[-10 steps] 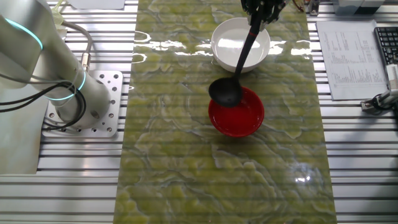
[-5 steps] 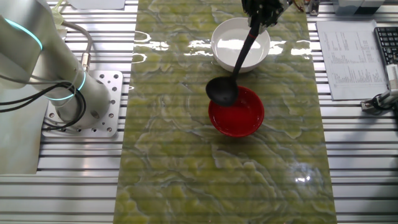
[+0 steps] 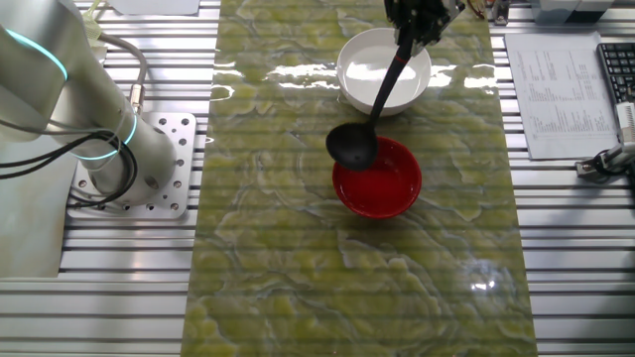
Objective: Scoop water with a large spoon from one bowl to another
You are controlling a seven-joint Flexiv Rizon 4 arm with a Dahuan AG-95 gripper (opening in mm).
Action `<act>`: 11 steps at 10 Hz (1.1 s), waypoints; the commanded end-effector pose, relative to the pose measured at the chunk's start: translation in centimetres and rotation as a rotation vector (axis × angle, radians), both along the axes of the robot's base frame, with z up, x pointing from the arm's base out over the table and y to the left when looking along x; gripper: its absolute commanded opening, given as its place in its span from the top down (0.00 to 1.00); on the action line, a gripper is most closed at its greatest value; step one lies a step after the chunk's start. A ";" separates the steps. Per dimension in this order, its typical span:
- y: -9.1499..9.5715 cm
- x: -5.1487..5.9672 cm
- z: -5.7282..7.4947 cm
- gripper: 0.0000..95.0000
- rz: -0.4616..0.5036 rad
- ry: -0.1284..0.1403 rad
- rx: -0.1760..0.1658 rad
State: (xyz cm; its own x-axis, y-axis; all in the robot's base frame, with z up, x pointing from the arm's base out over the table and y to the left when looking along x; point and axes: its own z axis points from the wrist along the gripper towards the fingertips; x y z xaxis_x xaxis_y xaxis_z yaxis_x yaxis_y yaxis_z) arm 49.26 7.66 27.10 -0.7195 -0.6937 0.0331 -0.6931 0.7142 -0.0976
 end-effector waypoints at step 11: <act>0.0 0.0 0.0 1.00 -0.240 -0.018 0.048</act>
State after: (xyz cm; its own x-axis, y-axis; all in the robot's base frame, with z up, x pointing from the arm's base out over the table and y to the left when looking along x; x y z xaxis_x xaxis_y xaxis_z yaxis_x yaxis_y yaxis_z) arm 49.18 7.65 27.07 -0.8746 -0.4847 -0.0143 -0.4828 0.8732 -0.0667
